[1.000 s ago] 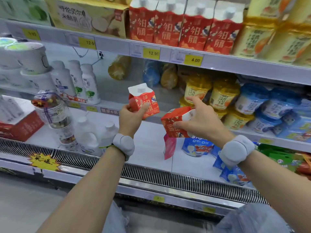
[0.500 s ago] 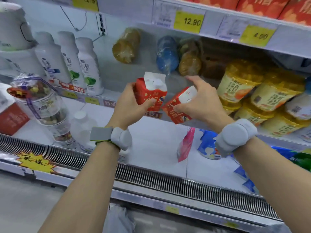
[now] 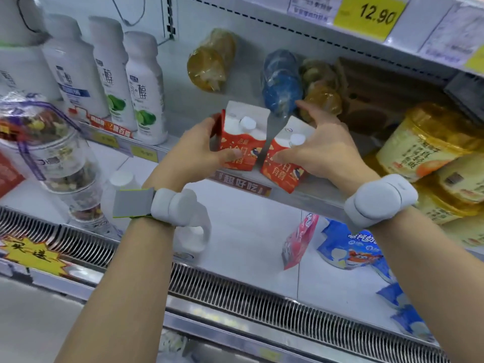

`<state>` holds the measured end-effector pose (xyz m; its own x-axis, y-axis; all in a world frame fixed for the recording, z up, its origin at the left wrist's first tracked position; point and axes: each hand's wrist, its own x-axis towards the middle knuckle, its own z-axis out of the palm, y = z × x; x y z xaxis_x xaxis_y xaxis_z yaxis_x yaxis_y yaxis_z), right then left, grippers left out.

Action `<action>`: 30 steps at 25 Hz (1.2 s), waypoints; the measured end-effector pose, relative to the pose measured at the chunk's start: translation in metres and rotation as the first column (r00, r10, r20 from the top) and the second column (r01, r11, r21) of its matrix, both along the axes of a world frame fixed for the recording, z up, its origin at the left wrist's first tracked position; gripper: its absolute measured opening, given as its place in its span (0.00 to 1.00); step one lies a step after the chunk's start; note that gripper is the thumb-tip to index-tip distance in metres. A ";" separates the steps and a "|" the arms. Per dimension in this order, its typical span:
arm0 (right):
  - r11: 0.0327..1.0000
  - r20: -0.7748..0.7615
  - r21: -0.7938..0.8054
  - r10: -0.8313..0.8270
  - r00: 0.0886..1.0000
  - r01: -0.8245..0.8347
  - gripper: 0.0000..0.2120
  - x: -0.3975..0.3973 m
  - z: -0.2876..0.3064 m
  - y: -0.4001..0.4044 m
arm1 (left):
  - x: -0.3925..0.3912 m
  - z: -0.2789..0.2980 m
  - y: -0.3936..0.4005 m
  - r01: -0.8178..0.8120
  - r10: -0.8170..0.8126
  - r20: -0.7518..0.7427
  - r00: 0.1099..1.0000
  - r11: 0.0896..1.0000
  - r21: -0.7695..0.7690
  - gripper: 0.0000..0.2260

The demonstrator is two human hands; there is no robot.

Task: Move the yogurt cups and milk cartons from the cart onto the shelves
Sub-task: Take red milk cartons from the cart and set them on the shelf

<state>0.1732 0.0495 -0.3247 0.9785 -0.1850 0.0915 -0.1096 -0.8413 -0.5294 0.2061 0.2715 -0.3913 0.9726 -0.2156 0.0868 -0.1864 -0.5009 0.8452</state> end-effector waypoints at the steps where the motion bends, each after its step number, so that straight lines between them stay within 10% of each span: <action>1: 1.000 -0.002 0.010 -0.007 1.000 0.007 0.50 0.002 -0.002 0.000 | -0.001 0.000 0.001 -0.022 0.022 -0.005 1.000 1.000 -0.022 0.33; 12: 0.999 -0.039 0.024 -0.032 0.999 0.033 0.48 0.005 -0.006 0.000 | -0.037 -0.017 -0.059 -0.454 0.463 0.273 0.843 0.885 -0.100 0.42; 30: 0.994 -0.127 0.066 0.097 0.987 -0.089 0.48 0.023 -0.003 0.022 | -0.032 -0.016 -0.024 -0.554 0.602 0.235 0.763 0.797 -0.242 0.34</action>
<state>0.1966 0.0718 -0.3278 0.9945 -0.0936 -0.0460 -0.1032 -0.8182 -0.5655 0.1744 0.2474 -0.4073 0.8329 0.4179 0.3628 -0.1465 -0.4656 0.8728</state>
